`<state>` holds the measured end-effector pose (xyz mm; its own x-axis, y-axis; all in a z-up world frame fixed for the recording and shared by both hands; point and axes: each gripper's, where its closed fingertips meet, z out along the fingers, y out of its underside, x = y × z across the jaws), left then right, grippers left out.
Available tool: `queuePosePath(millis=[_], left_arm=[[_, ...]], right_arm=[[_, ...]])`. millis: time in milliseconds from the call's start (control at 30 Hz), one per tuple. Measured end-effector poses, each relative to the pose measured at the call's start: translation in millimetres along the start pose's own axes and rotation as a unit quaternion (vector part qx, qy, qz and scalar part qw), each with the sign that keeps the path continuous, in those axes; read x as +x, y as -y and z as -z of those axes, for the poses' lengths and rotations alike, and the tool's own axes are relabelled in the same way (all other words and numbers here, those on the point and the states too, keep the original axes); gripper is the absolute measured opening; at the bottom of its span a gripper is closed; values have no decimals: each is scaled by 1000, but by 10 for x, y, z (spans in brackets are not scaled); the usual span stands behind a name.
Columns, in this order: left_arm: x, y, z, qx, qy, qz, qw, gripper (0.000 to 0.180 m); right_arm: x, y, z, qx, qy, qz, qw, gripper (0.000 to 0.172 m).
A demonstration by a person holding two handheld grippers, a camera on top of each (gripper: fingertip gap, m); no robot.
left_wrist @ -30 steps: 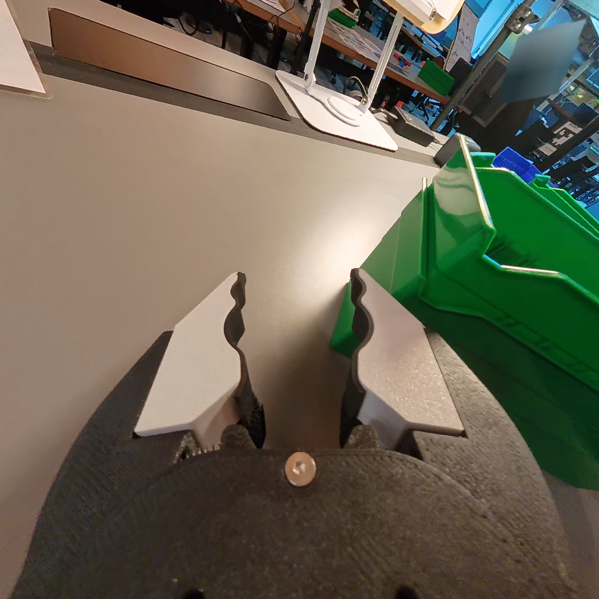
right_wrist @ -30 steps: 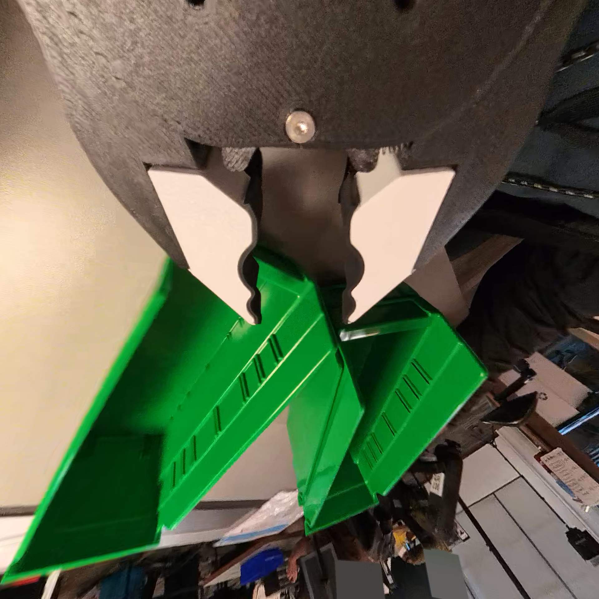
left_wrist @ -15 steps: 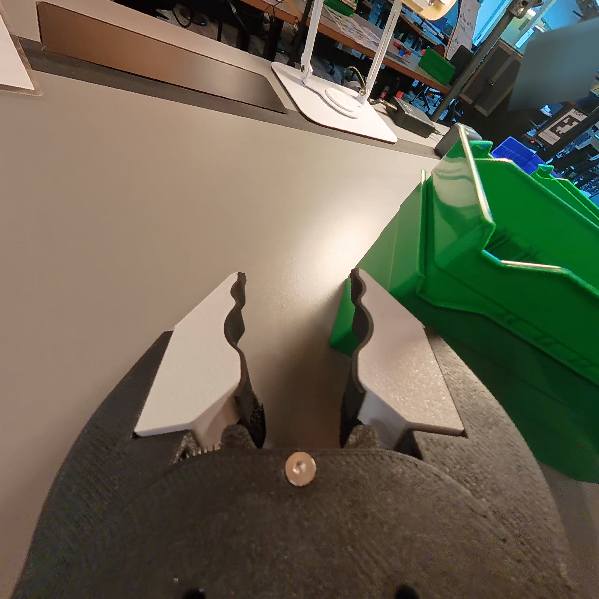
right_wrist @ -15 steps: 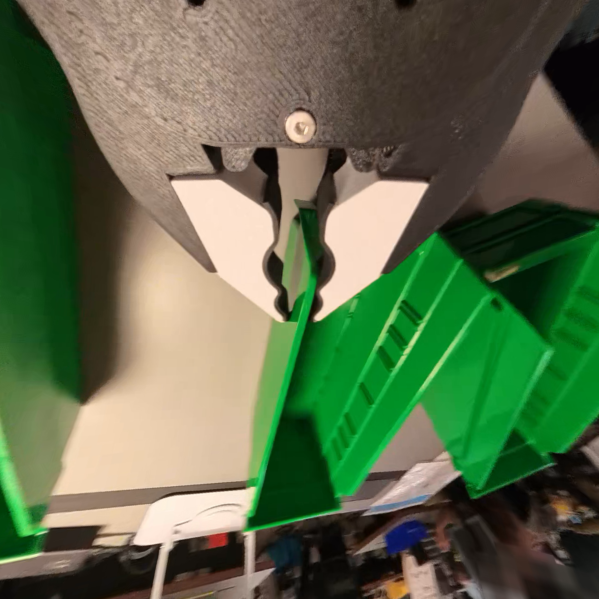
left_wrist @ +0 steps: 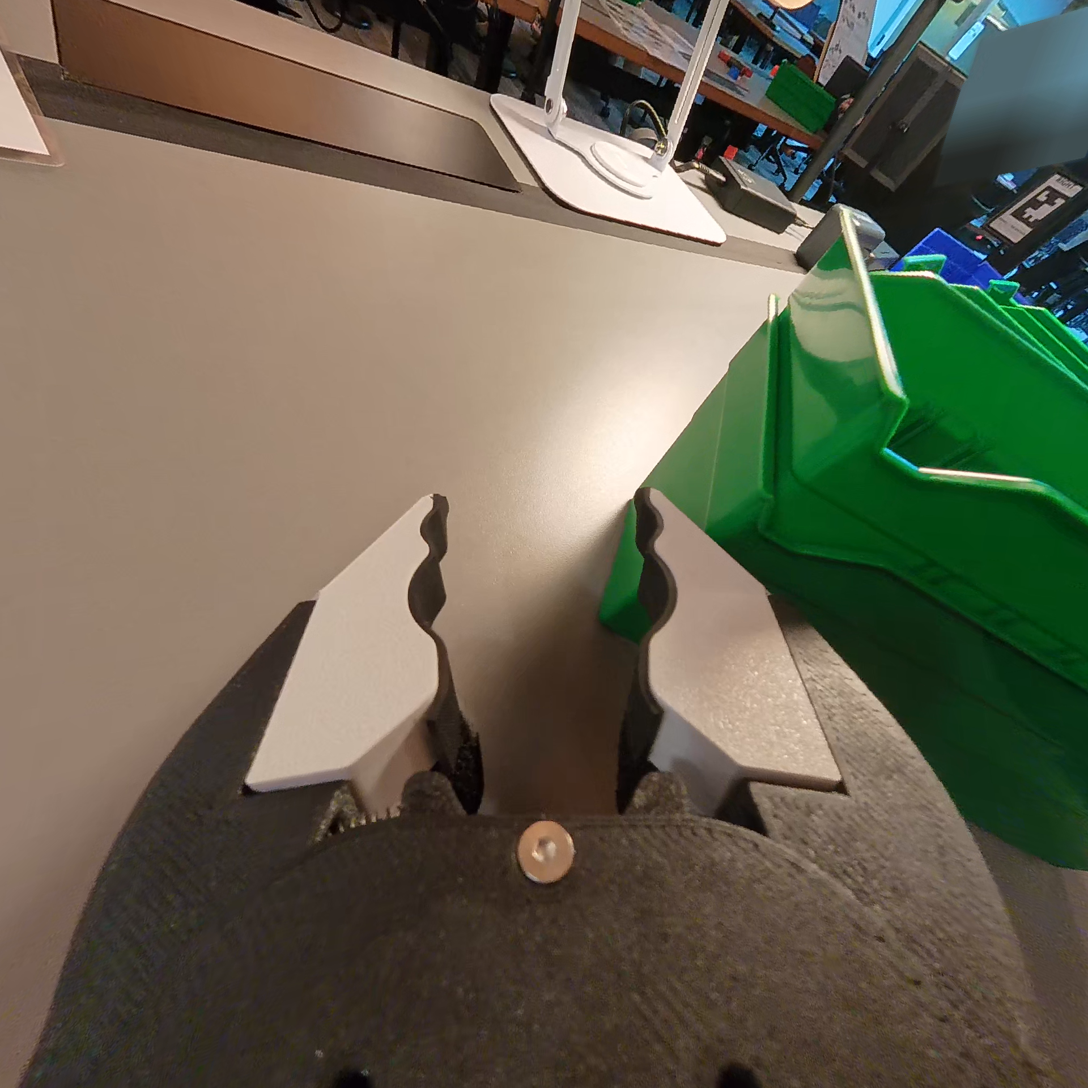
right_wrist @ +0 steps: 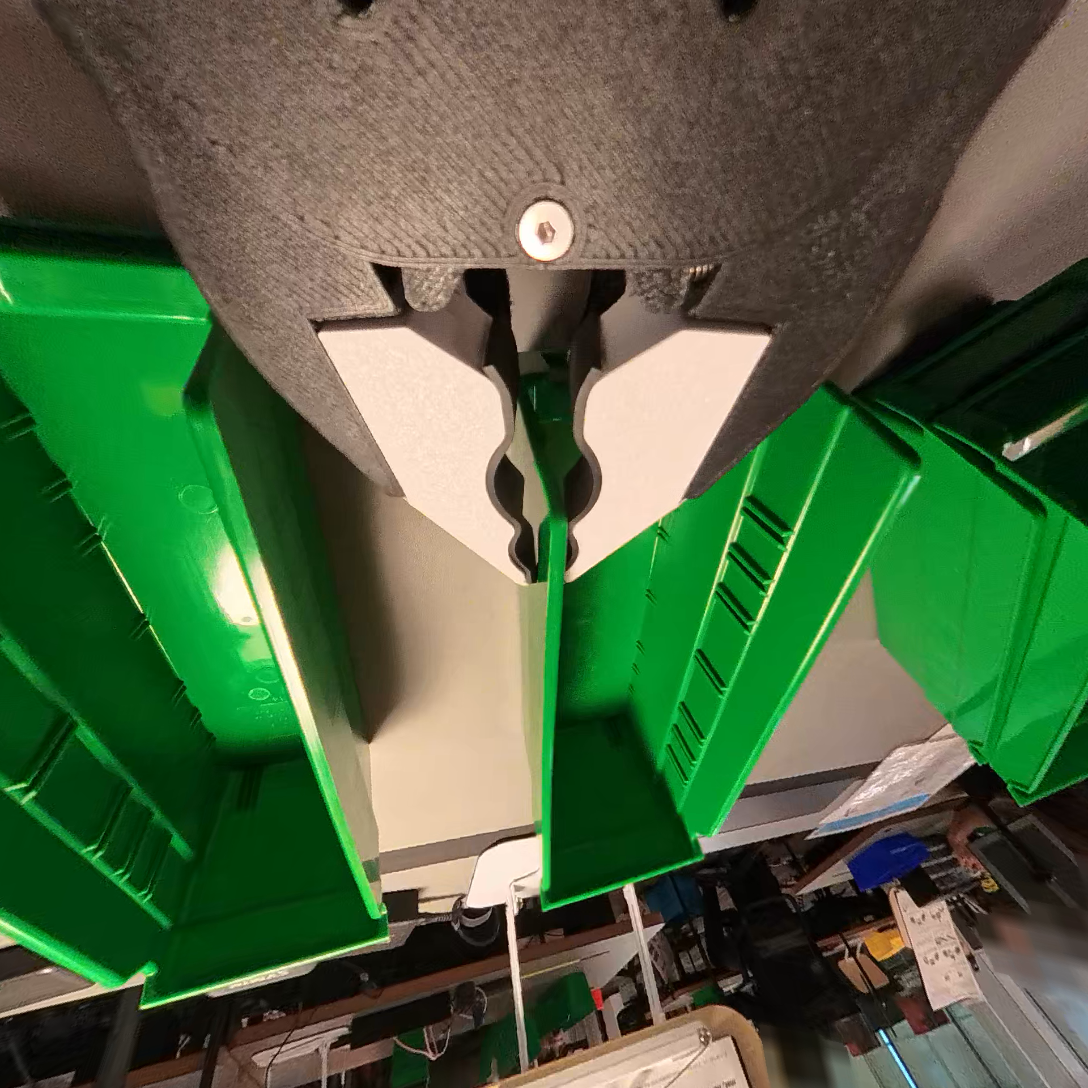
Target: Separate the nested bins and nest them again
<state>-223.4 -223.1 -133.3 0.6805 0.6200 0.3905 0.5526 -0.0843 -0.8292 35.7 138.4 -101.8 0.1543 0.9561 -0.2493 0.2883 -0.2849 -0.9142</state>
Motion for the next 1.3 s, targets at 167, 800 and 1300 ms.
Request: queuePosePath(millis=[167, 800, 1300], left_arm=[[4, 6, 7, 3, -2, 3, 1000, 65], [5, 45, 33, 13, -14, 23, 1000, 66], [1597, 595, 1970, 412, -212, 133, 876, 70]], right_arm=[[-184, 181, 227, 39, 43, 19, 998, 50], [971, 100, 43, -30, -79, 53, 995, 7], [35, 1023, 1189, 187, 204, -231, 933, 85]])
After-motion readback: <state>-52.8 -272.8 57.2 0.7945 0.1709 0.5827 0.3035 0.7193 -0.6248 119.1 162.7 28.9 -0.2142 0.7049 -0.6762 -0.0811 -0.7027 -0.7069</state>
